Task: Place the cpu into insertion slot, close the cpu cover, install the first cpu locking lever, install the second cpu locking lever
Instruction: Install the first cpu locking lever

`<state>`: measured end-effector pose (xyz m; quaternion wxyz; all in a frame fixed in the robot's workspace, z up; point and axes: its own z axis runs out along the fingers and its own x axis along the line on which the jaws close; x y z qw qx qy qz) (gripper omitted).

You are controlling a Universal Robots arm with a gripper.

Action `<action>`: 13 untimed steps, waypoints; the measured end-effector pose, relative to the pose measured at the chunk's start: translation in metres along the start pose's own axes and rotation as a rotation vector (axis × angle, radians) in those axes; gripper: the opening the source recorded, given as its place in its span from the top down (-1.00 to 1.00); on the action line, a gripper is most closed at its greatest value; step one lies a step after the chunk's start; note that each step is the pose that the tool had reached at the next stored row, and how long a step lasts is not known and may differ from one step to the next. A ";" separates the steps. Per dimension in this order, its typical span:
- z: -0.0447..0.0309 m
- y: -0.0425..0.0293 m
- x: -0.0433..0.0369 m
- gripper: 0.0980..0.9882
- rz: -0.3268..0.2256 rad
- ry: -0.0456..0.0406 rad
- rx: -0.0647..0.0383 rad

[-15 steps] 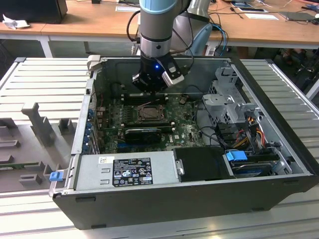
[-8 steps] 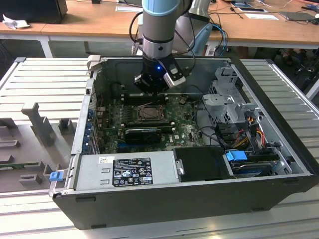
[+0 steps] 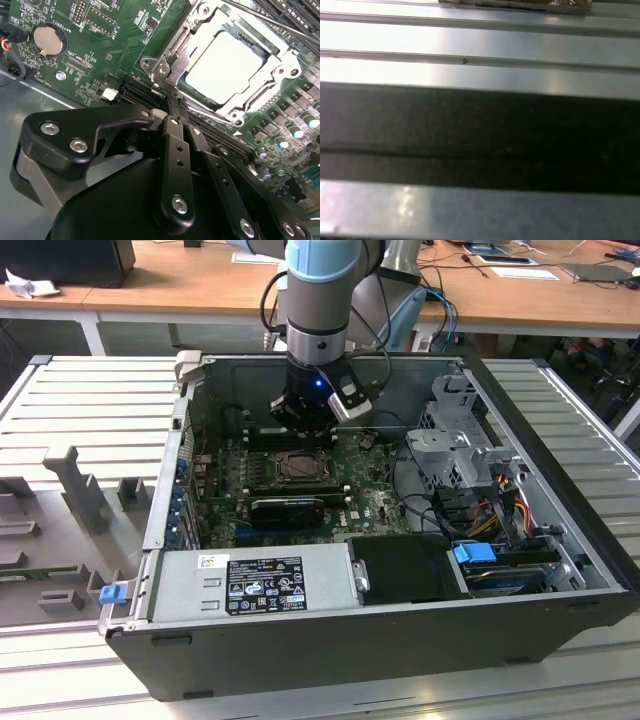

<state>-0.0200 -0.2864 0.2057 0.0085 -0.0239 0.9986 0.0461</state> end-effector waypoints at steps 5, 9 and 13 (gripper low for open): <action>0.0028 -0.0002 -0.0007 0.98 0.000 0.0001 0.001; 0.0001 0.0001 -0.0009 0.98 0.000 0.0000 0.001; 0.0015 -0.0001 -0.0010 0.98 0.000 0.0011 0.020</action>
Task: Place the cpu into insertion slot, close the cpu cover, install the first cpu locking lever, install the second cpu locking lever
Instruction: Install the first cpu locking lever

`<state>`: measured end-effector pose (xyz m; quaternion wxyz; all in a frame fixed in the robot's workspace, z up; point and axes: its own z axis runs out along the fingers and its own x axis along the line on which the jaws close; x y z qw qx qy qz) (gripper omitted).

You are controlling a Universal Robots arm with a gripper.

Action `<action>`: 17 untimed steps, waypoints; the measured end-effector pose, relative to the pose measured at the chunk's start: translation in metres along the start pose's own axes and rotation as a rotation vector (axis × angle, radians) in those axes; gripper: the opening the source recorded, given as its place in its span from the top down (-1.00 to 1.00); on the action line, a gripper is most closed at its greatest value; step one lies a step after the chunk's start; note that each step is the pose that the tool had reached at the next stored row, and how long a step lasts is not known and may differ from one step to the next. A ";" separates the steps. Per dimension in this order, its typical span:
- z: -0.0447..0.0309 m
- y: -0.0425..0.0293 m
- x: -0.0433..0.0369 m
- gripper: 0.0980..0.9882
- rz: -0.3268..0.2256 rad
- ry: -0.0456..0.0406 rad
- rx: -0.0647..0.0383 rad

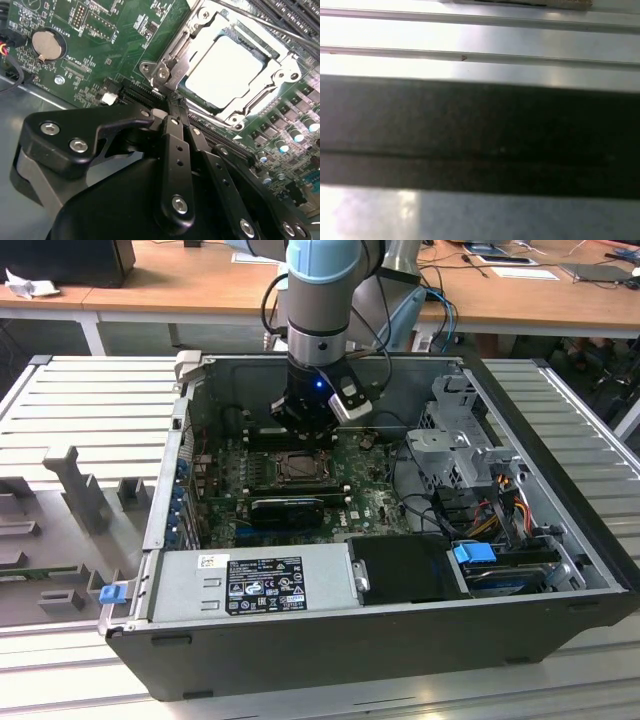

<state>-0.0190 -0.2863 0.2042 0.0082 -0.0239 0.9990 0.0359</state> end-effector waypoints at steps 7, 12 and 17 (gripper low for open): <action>0.0024 -0.0001 0.0000 0.98 0.000 -0.0004 -0.004; -0.0011 0.0001 -0.0001 0.98 0.000 -0.0010 -0.016; -0.0084 0.0002 -0.0003 0.98 0.000 -0.0009 -0.015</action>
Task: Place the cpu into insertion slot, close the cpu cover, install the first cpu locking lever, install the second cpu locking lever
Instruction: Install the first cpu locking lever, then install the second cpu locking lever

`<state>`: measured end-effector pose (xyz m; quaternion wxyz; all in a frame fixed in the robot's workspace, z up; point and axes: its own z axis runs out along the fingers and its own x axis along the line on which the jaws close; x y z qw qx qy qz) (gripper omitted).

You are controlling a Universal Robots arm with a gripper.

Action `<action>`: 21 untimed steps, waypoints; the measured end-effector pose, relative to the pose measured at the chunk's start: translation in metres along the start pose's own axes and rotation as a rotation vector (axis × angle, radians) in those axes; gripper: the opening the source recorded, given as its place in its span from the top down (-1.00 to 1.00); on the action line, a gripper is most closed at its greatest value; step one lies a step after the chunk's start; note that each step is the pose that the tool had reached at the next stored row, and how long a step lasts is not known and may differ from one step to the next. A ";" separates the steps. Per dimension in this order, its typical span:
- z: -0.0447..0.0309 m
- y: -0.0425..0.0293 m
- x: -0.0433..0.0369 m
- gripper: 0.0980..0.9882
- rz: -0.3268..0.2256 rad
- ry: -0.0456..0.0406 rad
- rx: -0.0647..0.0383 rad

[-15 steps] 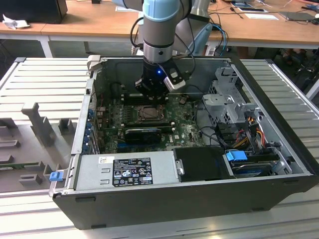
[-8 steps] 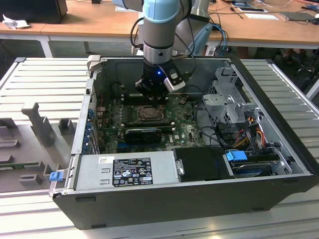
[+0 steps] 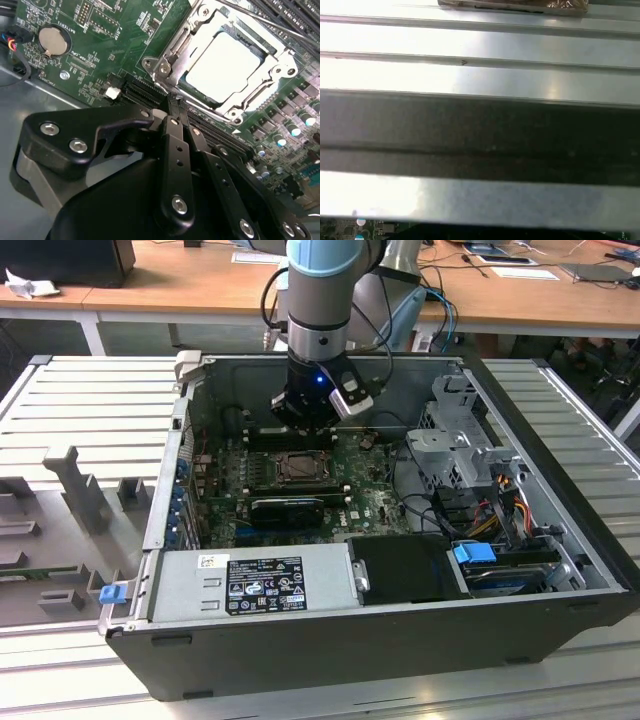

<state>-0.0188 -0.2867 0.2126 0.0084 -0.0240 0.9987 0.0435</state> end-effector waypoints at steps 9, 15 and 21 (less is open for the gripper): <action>-0.0003 -0.0033 0.0002 0.98 0.000 0.0000 0.000; -0.0010 -0.0109 0.0005 0.98 0.000 0.0000 0.000; -0.0074 -0.0118 0.0005 0.98 0.000 0.0001 0.000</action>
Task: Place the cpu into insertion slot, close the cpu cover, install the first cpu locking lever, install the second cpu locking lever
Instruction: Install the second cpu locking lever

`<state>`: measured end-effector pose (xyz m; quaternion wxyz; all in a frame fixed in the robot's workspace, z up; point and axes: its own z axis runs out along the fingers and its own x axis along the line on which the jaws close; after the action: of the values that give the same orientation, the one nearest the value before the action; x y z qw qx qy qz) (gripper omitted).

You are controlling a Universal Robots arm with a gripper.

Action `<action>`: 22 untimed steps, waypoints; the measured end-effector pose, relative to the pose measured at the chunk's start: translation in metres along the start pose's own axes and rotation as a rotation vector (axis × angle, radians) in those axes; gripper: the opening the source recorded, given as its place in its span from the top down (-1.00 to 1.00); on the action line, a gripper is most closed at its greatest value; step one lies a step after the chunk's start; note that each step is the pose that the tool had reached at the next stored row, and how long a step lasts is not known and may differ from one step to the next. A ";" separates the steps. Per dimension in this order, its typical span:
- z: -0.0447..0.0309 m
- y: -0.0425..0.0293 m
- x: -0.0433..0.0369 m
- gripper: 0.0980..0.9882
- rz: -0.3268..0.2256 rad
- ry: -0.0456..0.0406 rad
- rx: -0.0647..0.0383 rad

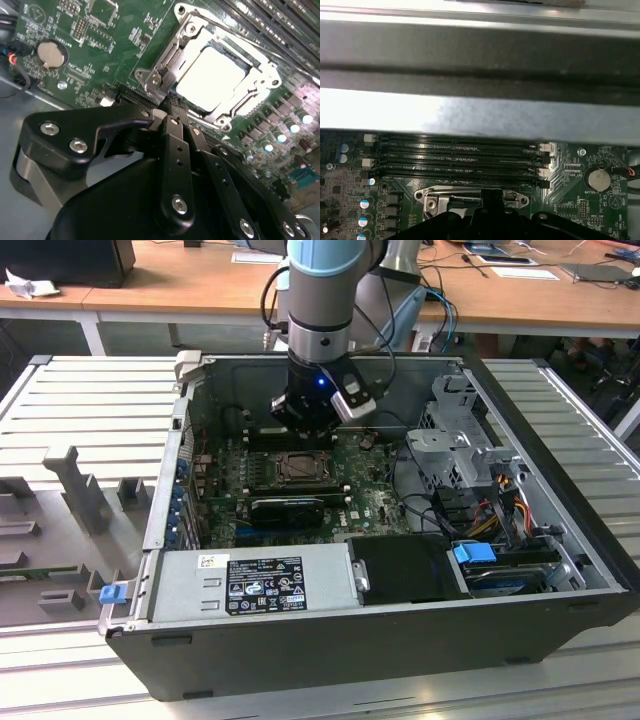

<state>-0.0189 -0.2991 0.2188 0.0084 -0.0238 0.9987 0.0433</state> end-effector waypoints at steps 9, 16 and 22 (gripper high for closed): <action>-0.0253 -0.0078 0.0000 0.98 0.000 0.0000 0.000; -0.0261 -0.0436 0.0017 0.98 0.000 0.0005 0.000; -0.0210 -0.0561 0.0023 0.98 0.000 0.0056 -0.020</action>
<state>-0.0188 -0.3568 0.2349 0.0054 -0.0242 0.9983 0.0533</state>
